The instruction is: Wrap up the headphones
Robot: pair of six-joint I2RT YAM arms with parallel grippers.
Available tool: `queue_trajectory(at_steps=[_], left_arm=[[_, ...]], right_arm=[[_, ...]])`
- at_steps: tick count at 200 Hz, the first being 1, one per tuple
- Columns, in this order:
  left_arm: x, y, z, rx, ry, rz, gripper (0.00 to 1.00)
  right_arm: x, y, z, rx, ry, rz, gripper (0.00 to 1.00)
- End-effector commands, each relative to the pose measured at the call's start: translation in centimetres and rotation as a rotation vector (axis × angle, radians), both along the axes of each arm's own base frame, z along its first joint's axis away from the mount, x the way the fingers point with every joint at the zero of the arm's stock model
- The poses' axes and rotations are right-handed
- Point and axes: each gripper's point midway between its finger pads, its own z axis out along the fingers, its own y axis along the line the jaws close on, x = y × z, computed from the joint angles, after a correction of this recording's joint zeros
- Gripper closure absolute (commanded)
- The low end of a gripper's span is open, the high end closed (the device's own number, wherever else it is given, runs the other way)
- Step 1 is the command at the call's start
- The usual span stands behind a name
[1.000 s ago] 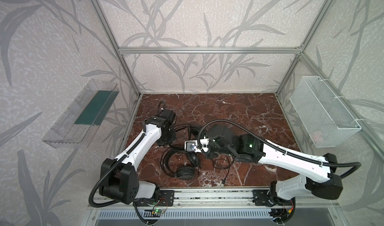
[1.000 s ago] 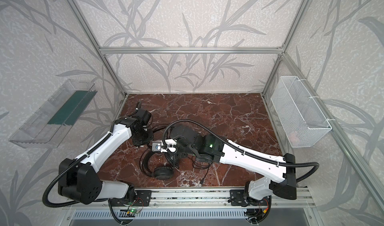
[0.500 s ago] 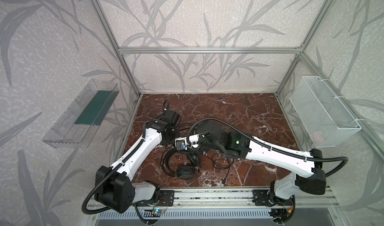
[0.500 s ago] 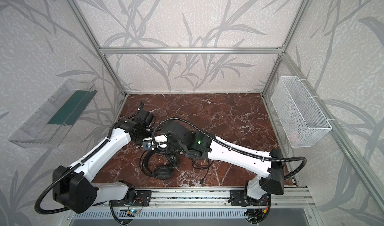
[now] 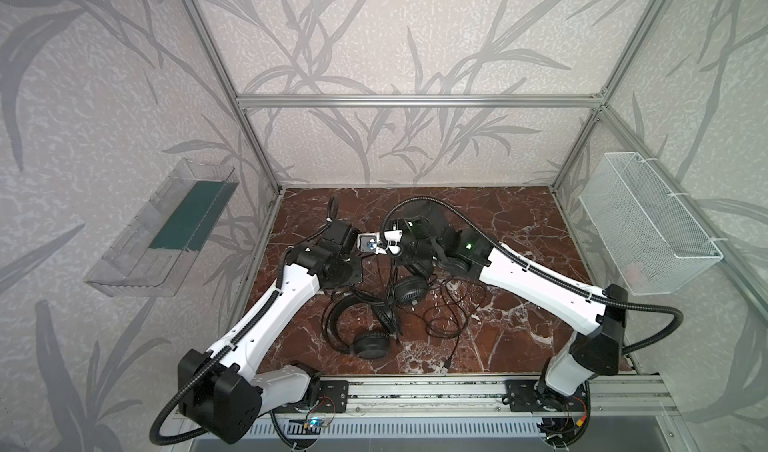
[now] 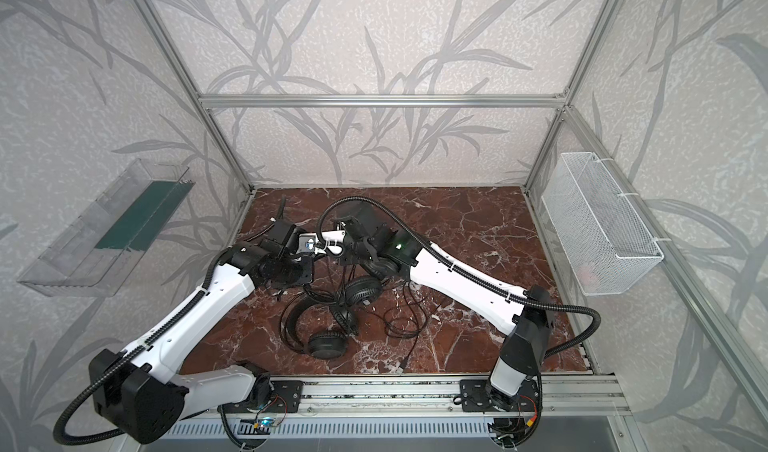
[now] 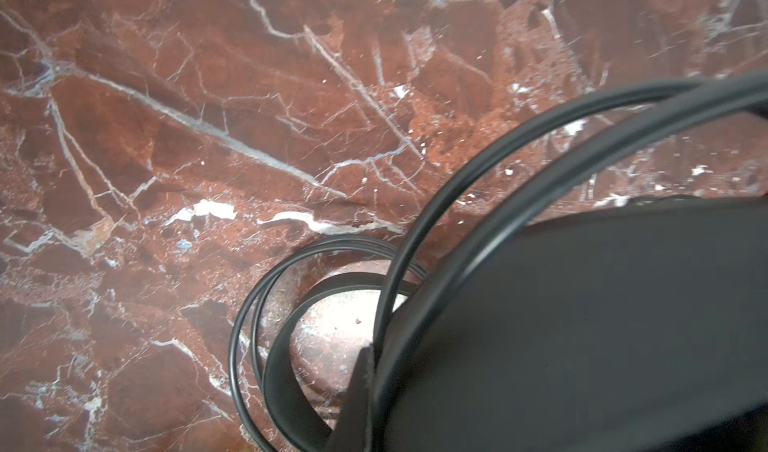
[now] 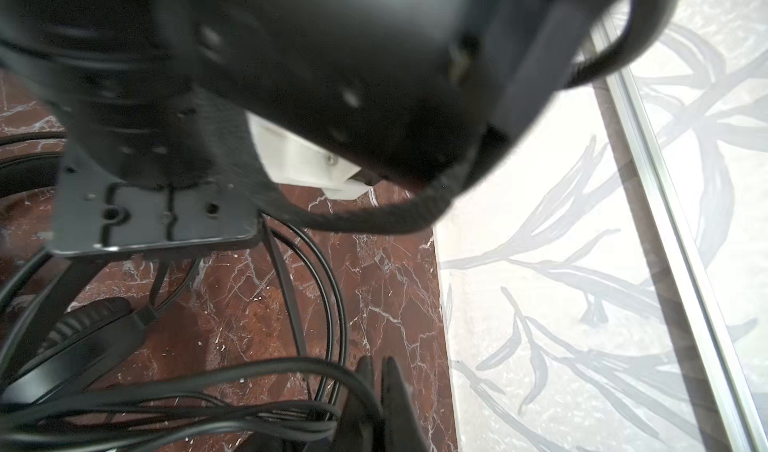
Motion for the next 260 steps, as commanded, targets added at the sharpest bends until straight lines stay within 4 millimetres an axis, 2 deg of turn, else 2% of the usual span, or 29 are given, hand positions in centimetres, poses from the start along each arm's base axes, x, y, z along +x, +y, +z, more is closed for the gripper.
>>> queue_trajectory(at_steps=[1, 18, 20, 26, 69, 98, 125, 147, 171, 173, 176, 202, 260], left_arm=[[-0.4, -1.6, 2.4, -0.061, -0.05, -0.073, 1.0], [-0.6, -1.9, 3.0, -0.067, -0.066, -0.096, 1.0], [-0.7, -1.9, 3.1, -0.068, -0.067, -0.098, 1.0], [-0.7, -1.9, 3.2, -0.071, -0.073, -0.104, 1.0], [-0.8, -1.7, 3.4, -0.07, -0.111, -0.103, 1.0], [-0.6, -1.3, 4.3, -0.055, -0.145, -0.103, 1.0], [-0.5, -1.3, 4.2, -0.044, -0.127, -0.107, 1.0], [-0.4, -1.4, 4.2, -0.046, -0.121, -0.101, 1.0], [-0.4, -1.2, 4.5, -0.045, -0.128, -0.098, 1.0], [-0.5, -1.2, 4.5, -0.043, -0.128, -0.098, 1.0], [-0.4, -1.1, 4.5, -0.038, -0.13, -0.097, 1.0], [-0.4, -0.5, 4.4, 0.006, -0.116, -0.087, 1.0], [-0.2, -0.5, 5.4, 0.009, -0.118, -0.084, 1.0]], right_arm=[[2.0, 0.3, 4.4, 0.158, -0.02, -0.005, 1.0], [2.6, 0.0, 4.2, 0.164, -0.019, 0.0, 1.0], [2.9, 0.3, 3.2, 0.151, -0.007, 0.0, 1.0], [3.3, 0.4, 2.7, 0.153, -0.002, -0.002, 1.0], [5.0, -0.3, 1.5, 0.195, 0.066, -0.031, 1.0], [5.6, -1.3, 1.1, 0.233, 0.111, -0.062, 0.89], [5.8, -1.7, 1.1, 0.246, 0.11, -0.076, 0.81], [5.7, -1.8, 0.3, 0.232, 0.128, -0.084, 0.71], [6.4, -2.2, -1.1, 0.224, 0.117, -0.129, 0.7], [6.1, -2.6, -0.2, 0.238, 0.104, -0.129, 0.7], [6.0, -2.7, 0.1, 0.242, 0.096, -0.128, 0.7], [6.0, -3.7, 0.5, 0.265, 0.07, -0.157, 0.68], [6.3, -5.1, -2.3, 0.239, 0.133, -0.225, 0.55]])
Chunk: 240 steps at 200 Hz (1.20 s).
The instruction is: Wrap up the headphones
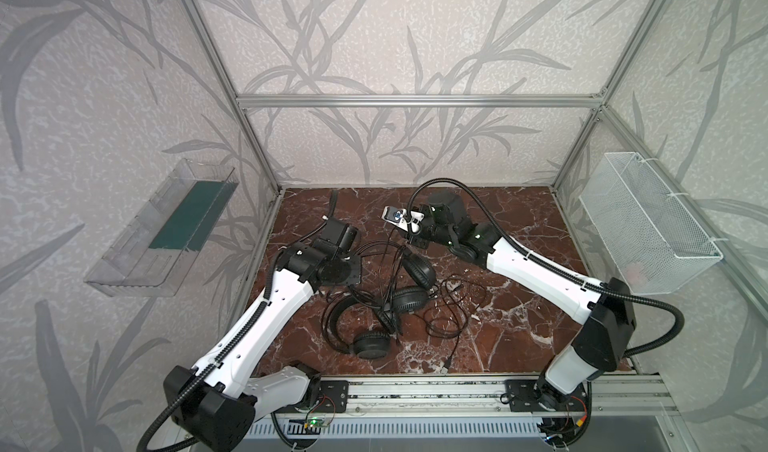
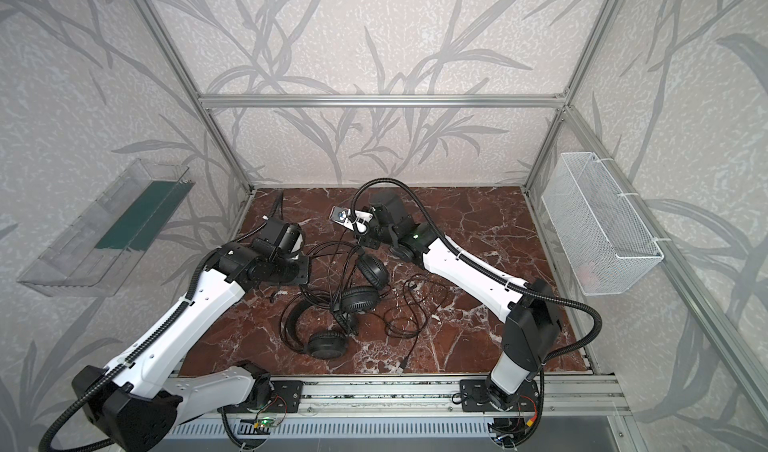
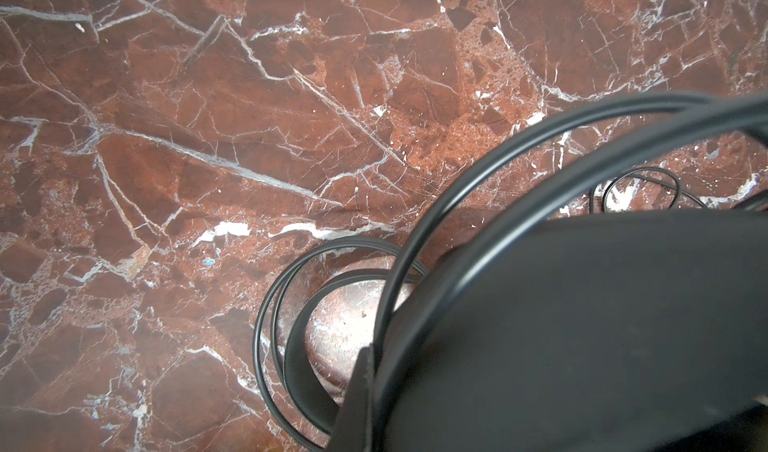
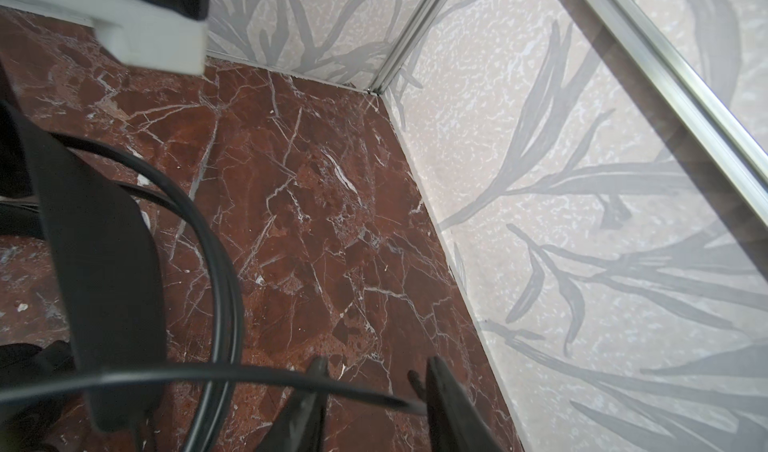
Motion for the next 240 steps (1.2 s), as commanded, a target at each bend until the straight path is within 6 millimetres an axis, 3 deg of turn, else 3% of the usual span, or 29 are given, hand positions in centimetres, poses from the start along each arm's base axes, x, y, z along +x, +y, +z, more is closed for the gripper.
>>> queue_trajectory(at_steps=[1, 63, 99, 119, 123, 159, 180, 217, 240], left_arm=[[0.6, -0.5, 2.5, -0.035, -0.058, -0.005, 1.0], [0.4, -0.4, 3.9, -0.04, -0.074, -0.007, 1.0], [0.5, -0.1, 4.8, -0.029, -0.084, 0.001, 1.0], [0.7, 0.2, 5.2, -0.013, -0.084, 0.013, 1.0], [0.8, 0.2, 5.3, -0.011, -0.085, 0.015, 1.0], [1.0, 0.2, 6.7, -0.028, -0.115, 0.019, 1.0], [1.0, 0.1, 7.4, -0.033, -0.124, 0.017, 1.0], [0.9, 0.6, 8.4, -0.014, -0.136, 0.018, 1.0], [0.9, 0.7, 9.0, -0.012, -0.143, 0.019, 1.0]], right_arm=[[0.3, -0.9, 0.8, 0.043, 0.001, -0.053, 0.55], [1.7, -2.2, -0.7, 0.071, 0.054, -0.158, 0.45], [0.6, -3.0, 0.6, 0.198, 0.118, -0.13, 0.42], [-0.9, -3.2, 0.9, 0.266, 0.206, -0.056, 0.37], [-1.1, -3.2, 0.8, 0.268, 0.216, -0.048, 0.31], [0.4, -4.6, -0.2, 0.292, 0.27, -0.191, 0.27], [1.0, -5.9, 1.5, 0.412, 0.311, -0.267, 0.27], [0.2, -7.6, 4.9, 0.569, 0.335, -0.292, 0.26], [-0.3, -8.6, 5.8, 0.678, 0.415, -0.302, 0.25]])
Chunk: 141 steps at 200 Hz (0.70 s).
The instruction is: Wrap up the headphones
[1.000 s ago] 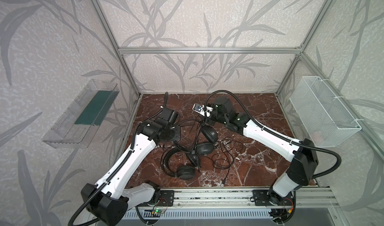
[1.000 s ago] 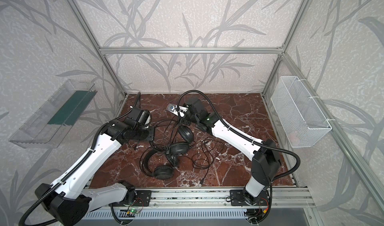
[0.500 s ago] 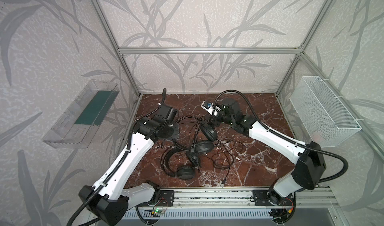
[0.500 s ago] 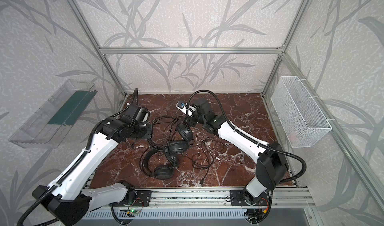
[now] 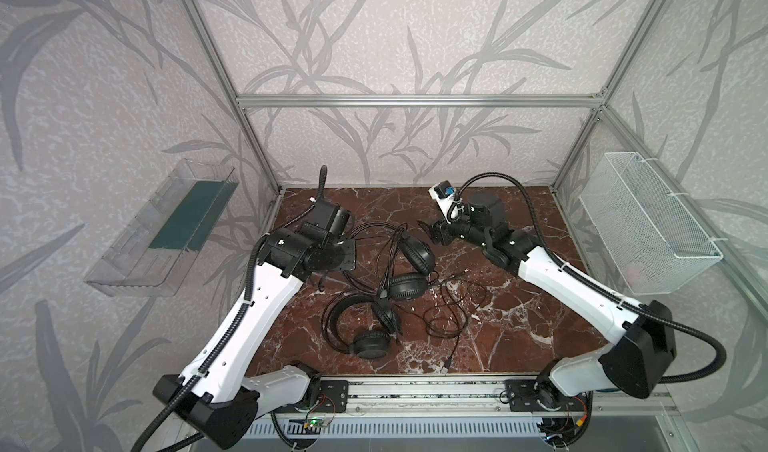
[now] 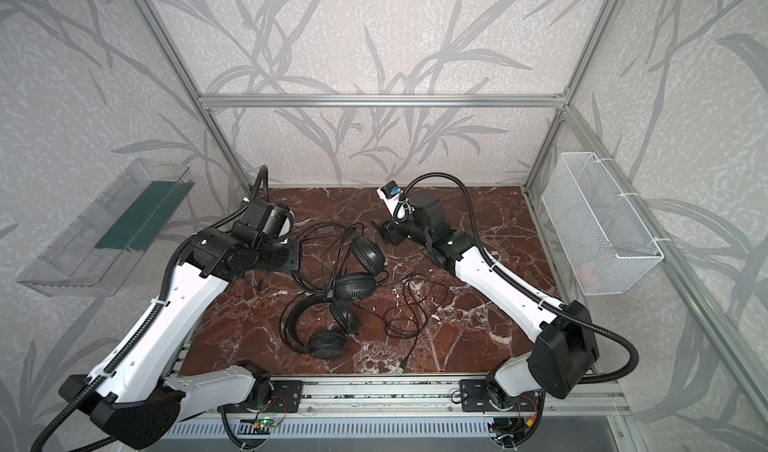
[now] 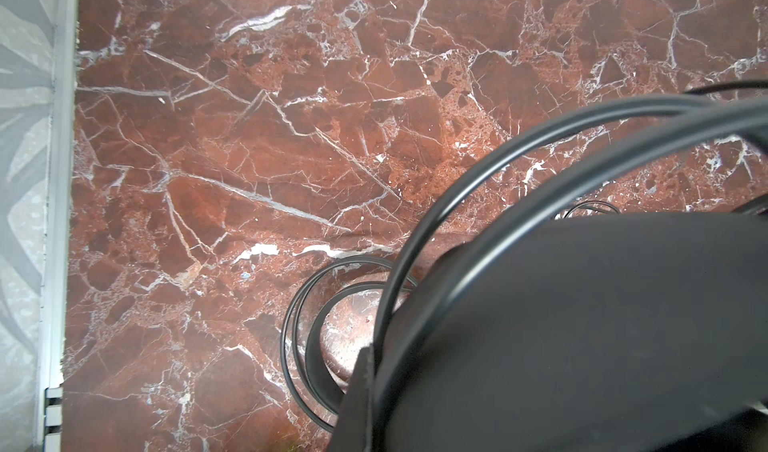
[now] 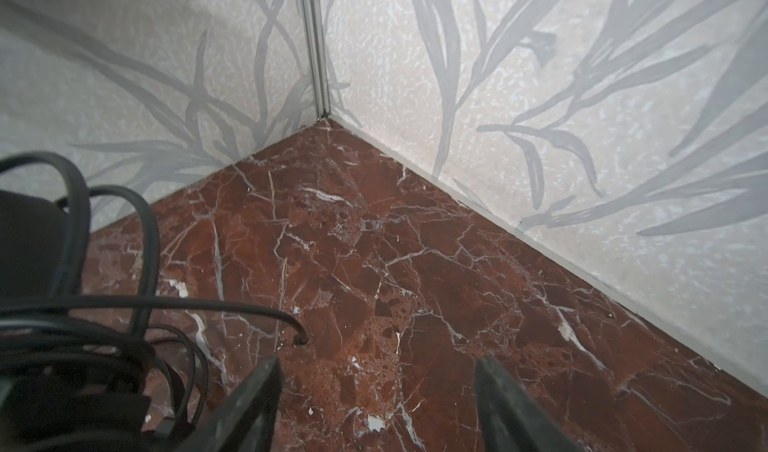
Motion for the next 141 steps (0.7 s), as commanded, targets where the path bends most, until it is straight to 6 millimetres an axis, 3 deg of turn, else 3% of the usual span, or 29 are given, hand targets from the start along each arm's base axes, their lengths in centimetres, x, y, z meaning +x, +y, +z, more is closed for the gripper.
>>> queue_trajectory(at_steps=[1, 38, 59, 100, 141], left_arm=[[0.3, 0.0, 2.0, -0.021, -0.047, 0.003, 1.0], [0.2, -0.5, 3.1, -0.05, -0.055, -0.012, 1.0], [-0.2, -1.2, 3.9, -0.094, -0.056, -0.042, 1.0], [-1.3, -2.6, 3.7, -0.145, 0.0, -0.118, 1.0], [-2.2, -4.3, 4.2, -0.228, 0.046, -0.18, 1.0]], right_arm=[[-0.8, -1.0, 3.4, 0.198, 0.04, -0.02, 0.25], [1.2, -4.1, 2.0, 0.313, 0.201, -0.123, 0.25], [1.9, -5.0, 1.2, 0.312, 0.182, -0.128, 0.24], [1.1, -2.3, -2.0, 0.223, 0.186, 0.062, 0.23], [0.9, -3.0, -4.0, 0.143, 0.004, 0.084, 0.22]])
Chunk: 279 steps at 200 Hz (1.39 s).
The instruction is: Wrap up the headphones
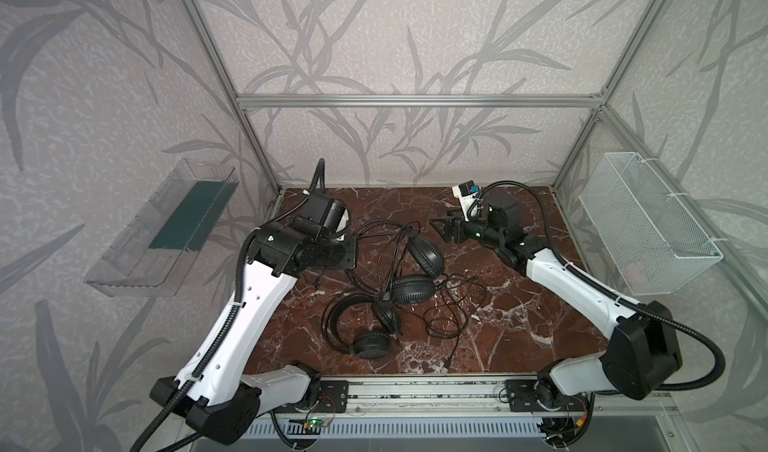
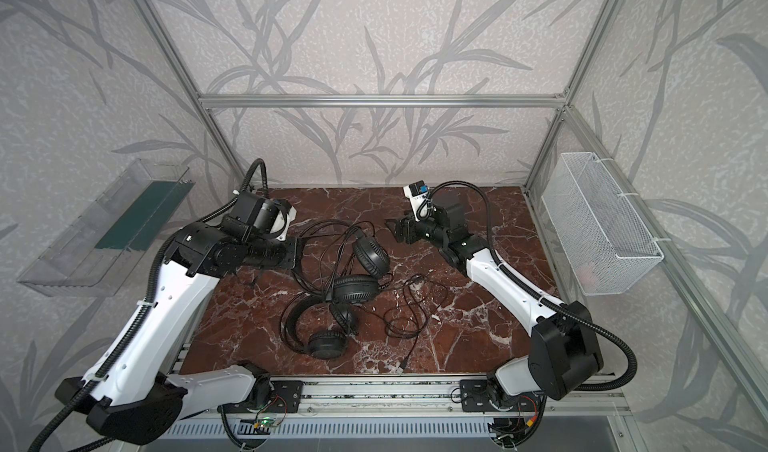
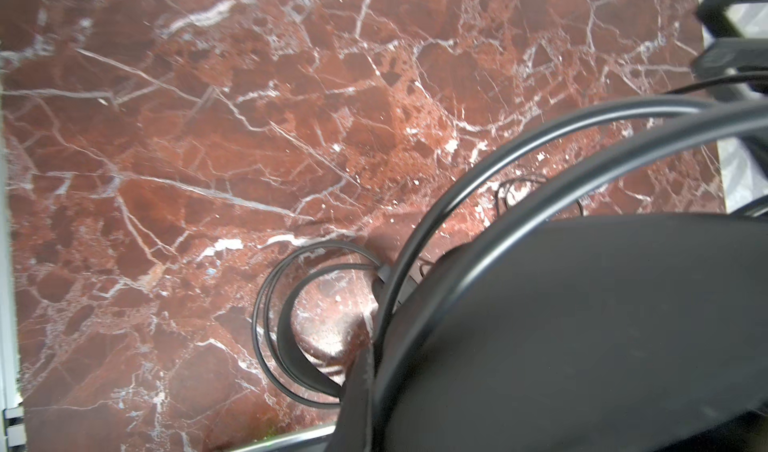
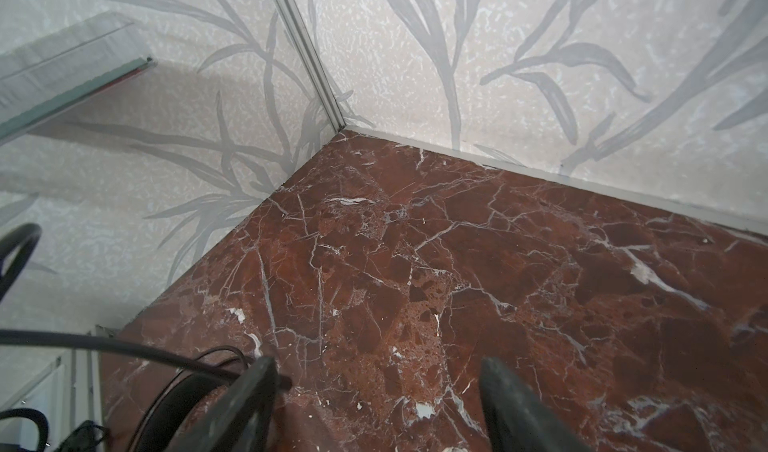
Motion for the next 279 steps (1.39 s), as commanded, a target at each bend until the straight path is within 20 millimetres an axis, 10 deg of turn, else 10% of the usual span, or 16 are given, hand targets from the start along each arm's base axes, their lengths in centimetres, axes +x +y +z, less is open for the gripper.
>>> queue_trajectory(at_steps=[1, 51, 222, 279], left_arm=[[-0.7, -2.0, 2.0, -0.118, 0.002, -0.067, 1.0], [-1.3, -3.5, 2.6, -0.185, 0.056, -0.115, 1.0], [-0.8, -3.2, 2.6, -0.159, 0.055, -0.101, 1.0], [-0.6, -3.0, 2.9, -0.154, 0.037, -0.088, 1.0]], right_arm=[[-0.6, 0.2, 0.8, -0.018, -0.186, 0.058, 0.22], [-2.2, 2.2, -2.4, -0.001, -0.275, 0.173, 0.22], [-2.9, 2.6, -0.2, 0.156, -0.435, 0.19, 0.24], [-2.2, 2.9, -1.0, 0.172, -0.389, 0.18, 0.74]])
